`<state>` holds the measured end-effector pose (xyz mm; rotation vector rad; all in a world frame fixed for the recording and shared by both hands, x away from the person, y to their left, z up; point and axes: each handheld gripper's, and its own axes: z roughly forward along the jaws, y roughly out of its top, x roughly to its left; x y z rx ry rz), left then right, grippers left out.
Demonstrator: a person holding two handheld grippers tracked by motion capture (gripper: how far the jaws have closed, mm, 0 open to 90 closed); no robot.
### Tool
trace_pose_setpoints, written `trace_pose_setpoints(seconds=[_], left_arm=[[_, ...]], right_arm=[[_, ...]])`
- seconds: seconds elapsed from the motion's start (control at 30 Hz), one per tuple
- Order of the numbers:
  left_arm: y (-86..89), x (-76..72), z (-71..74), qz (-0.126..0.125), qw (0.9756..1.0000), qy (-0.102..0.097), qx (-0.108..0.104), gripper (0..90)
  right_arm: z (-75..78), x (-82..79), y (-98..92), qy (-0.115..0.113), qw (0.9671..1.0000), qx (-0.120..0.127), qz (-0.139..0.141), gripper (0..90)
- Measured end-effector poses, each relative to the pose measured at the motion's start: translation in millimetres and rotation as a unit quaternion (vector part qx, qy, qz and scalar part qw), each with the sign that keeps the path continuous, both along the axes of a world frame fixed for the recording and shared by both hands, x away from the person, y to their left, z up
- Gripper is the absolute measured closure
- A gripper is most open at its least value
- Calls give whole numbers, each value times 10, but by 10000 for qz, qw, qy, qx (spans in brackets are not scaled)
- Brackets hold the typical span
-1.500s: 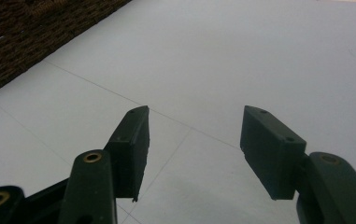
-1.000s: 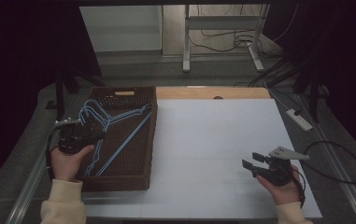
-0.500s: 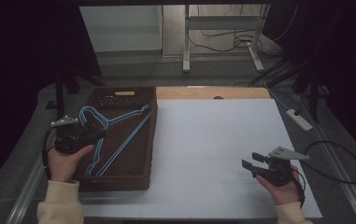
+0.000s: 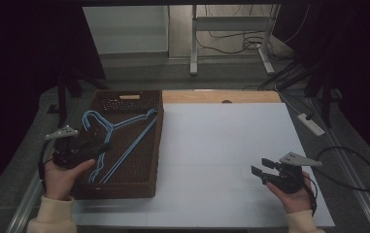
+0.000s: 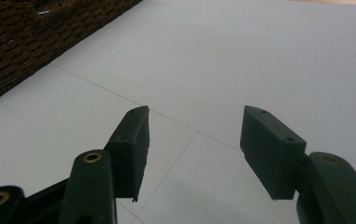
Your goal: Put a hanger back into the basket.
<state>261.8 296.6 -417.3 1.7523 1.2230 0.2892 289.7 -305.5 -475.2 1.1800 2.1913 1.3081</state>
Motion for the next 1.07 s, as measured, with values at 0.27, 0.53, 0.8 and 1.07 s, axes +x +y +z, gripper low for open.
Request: trace_pose_setpoints(seconds=[0.27,0.53,0.8,1.07], left_arm=[[-116,-263,-20,-411,9981,-465,17,435],[-340,-475,-101,-598,9958,-683,101,406],[-473,-510,-248,-677,9953,-645,249,399],[-487,-494,-287,-671,9954,-625,267,395]], right_arm=[[-1,6,-23,35,10000,42,13,430],[4,-2,-57,31,10000,66,54,429],[24,-19,-98,-16,9998,129,148,429],[24,-6,-67,-13,9996,56,270,428]])
